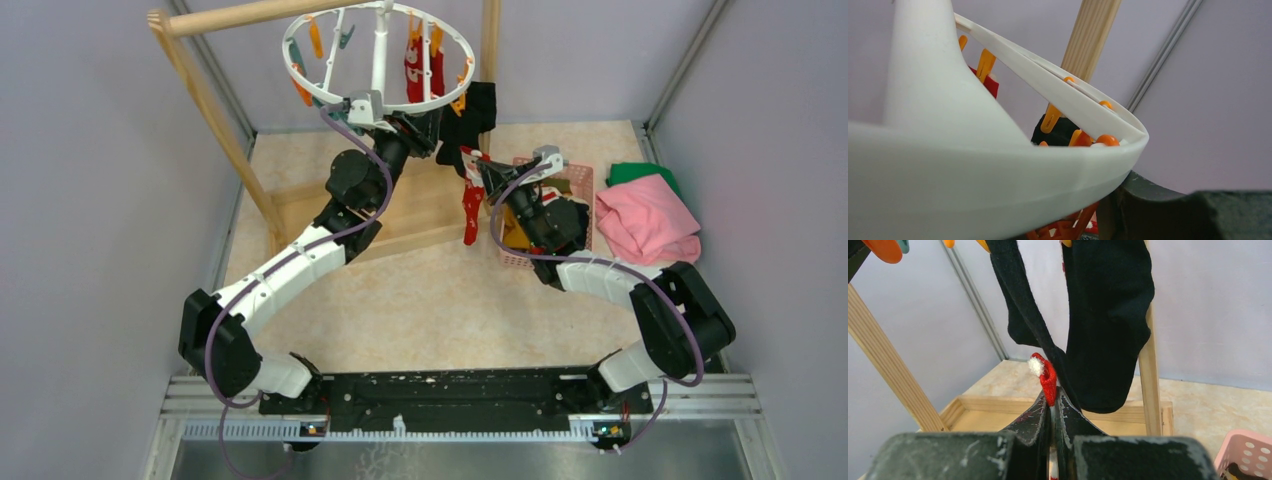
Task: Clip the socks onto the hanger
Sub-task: Open the clamp at the hanger.
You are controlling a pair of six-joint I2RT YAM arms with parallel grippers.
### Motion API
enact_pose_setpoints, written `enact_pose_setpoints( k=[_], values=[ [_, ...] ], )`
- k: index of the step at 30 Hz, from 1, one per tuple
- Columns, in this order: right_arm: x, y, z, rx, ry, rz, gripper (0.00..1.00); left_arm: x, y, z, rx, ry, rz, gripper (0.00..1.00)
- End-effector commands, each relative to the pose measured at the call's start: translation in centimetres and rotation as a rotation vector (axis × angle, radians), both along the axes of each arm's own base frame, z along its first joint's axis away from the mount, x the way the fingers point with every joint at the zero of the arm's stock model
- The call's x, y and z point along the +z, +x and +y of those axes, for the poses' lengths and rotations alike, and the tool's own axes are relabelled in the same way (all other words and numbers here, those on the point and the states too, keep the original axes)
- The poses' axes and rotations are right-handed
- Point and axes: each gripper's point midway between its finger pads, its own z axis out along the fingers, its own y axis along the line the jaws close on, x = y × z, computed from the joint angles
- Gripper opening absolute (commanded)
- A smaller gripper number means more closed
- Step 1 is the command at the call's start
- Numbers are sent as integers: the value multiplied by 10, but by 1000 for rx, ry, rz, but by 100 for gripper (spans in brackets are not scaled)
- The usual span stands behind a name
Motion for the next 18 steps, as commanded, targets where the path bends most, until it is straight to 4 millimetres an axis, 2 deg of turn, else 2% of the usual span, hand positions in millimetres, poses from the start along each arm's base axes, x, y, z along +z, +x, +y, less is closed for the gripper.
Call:
enact_pose_setpoints(
  k=[1,13,18],
  values=[
    [30,-7,-9,-2,53,-73,0,47,-13,15,26,-50,-112,49],
    [31,-7,-9,-3,53,-74,0,48,-13,13,30,-20,-130,50],
    [31,-7,-9,-3,54,-74,0,48,-13,13,27,-17,-132,44]
  ],
)
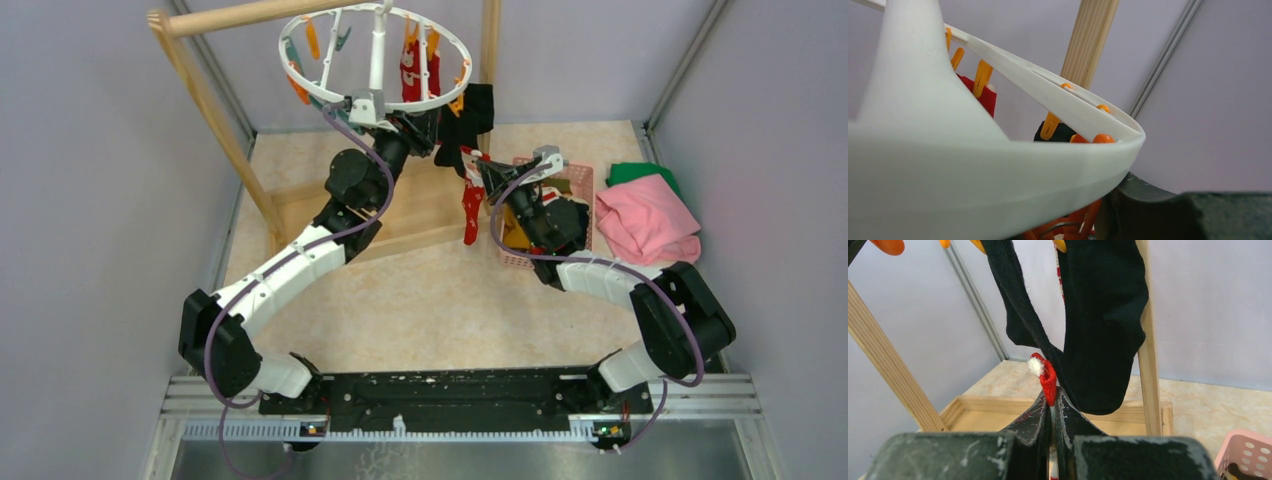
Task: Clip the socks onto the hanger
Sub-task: Open the clamp at the hanger.
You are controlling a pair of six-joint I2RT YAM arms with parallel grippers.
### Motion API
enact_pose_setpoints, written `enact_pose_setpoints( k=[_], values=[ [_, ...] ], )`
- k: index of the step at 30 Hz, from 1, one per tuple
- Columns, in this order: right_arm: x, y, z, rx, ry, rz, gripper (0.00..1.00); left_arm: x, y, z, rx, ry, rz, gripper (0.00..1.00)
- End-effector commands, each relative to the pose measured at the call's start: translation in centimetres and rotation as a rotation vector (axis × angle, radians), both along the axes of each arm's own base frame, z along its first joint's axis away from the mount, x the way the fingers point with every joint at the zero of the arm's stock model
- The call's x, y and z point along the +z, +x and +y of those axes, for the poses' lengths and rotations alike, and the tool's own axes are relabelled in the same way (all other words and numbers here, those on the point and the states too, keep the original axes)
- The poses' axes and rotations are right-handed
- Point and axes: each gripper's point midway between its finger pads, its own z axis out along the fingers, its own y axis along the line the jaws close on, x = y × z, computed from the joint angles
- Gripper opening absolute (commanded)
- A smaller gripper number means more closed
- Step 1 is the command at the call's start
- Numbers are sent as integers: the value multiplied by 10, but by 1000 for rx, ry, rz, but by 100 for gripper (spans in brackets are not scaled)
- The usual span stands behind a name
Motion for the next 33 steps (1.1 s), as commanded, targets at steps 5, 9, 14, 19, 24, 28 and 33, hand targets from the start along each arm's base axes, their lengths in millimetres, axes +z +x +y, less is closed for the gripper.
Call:
enact_pose_setpoints(
  k=[5,9,14,19,24,28,33],
  values=[
    [30,-7,-9,-4,52,-72,0,43,-13,11,3,-58,-99,35],
    [29,-7,-9,-3,51,-71,0,43,-13,10,-1,-60,-98,32],
    [31,-8,-9,1,52,-76,0,45,-15,11,-3,-68,-98,23],
    [36,-17,-5,41,37,-120,0,46,-16,12,-4,-77,-96,17],
    [48,-46,4,142,-28,-249,0,46,-17,14,-5,-88,-91,14],
    [57,-61,14,224,-62,-307,0,47,-19,15,-4,-95,-91,13],
    [62,-64,21,266,-70,-309,0,49,-21,18,-1,-103,-92,12]
  ],
)
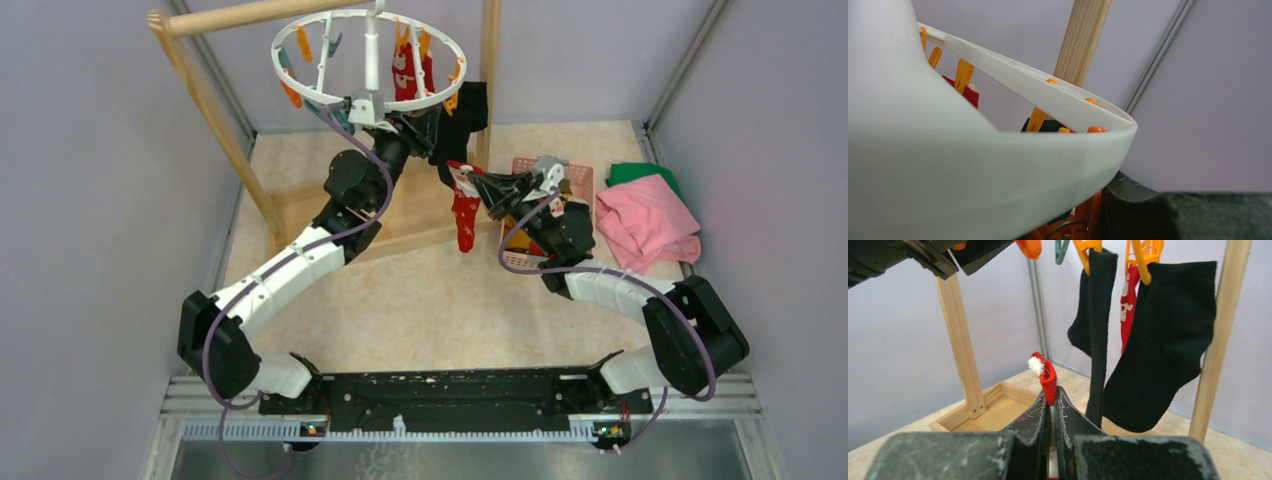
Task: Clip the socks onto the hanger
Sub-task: Open the clamp at the hanger.
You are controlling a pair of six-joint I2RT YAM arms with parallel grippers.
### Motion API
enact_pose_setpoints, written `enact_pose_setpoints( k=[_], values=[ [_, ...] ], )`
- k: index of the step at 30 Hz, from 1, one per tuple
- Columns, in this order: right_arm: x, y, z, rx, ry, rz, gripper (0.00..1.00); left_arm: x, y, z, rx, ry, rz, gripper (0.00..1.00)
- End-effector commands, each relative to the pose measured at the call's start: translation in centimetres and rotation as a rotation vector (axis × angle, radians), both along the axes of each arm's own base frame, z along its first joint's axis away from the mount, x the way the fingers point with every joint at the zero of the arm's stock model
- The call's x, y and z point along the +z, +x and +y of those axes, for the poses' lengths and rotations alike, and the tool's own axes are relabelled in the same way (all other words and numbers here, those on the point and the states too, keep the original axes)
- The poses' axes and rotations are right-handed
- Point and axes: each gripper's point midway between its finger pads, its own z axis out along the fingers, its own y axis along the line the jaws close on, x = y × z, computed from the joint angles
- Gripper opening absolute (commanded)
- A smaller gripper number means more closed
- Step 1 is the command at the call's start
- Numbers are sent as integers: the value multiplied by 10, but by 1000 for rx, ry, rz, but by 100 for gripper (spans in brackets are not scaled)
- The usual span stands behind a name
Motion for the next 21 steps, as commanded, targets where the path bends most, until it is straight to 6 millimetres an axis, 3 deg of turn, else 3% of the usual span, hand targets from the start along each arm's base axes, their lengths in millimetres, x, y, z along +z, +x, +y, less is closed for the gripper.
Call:
enact_pose_setpoints(
  k=[1,15,21],
  values=[
    [36,-13,3,58,10,-112,0,46,-18,19,17,-93,-89,12],
    [59,7,17,58,37,-71,0,40,-16,24,38,-101,-69,13],
    [66,19,21,-45,38,-53,0,40,-15,25,40,-107,-58,9]
  ],
)
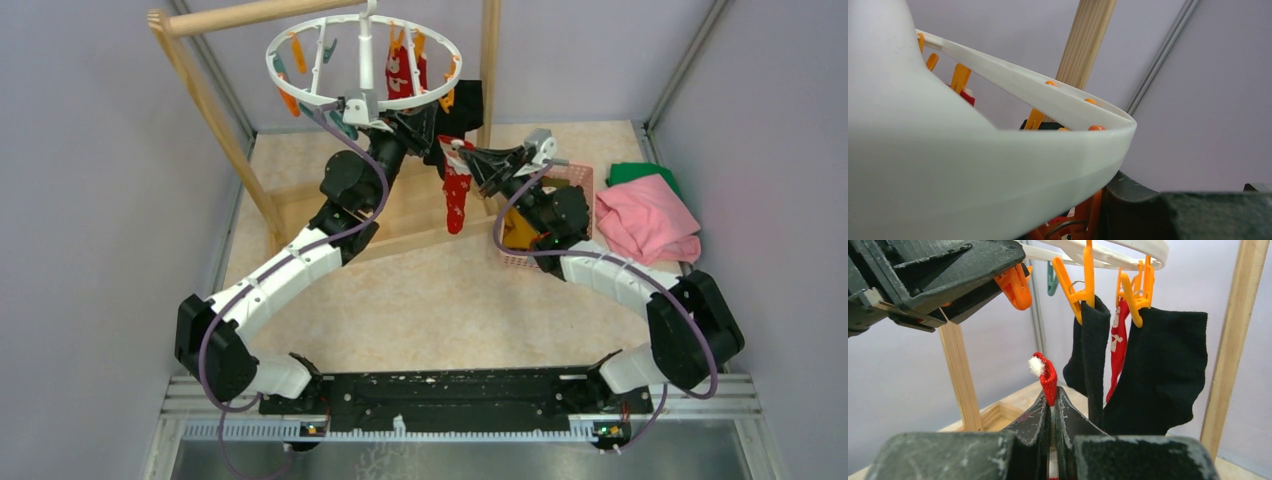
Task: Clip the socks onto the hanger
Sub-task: Clamp the sock onto the hanger.
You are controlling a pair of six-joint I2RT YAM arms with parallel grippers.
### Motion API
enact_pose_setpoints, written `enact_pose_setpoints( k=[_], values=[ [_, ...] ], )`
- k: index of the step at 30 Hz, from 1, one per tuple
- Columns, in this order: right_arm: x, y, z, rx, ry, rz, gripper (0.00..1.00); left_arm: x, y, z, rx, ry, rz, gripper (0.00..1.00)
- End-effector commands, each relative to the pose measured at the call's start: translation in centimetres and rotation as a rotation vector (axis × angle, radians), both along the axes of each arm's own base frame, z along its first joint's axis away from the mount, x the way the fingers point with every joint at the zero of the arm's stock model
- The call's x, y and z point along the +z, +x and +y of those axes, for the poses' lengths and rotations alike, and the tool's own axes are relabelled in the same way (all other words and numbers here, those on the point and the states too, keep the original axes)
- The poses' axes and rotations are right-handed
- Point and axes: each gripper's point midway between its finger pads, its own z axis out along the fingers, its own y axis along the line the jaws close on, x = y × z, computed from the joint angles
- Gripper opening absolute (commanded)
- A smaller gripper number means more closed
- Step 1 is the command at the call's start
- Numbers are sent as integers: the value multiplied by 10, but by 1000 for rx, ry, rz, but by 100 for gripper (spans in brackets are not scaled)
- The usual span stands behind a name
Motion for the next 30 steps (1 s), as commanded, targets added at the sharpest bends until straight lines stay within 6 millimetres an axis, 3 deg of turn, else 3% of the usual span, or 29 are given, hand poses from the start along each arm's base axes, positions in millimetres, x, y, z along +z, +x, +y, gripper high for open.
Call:
enact_pose_setpoints(
  k=[1,10,17,30],
  values=[
    [23,8,-1,-110,39,-27,0,30,-11,18,29,-74,-52,9],
    [39,9,11,-169,72,-49,0,30,-10,17,26,-78,-45,7],
    [49,11,5,-206,117,-47,0,30,-11,17,23,-77,-46,7],
    [59,0,15,-120,142,-68,0,29,-11,16,18,-70,-47,7]
  ],
)
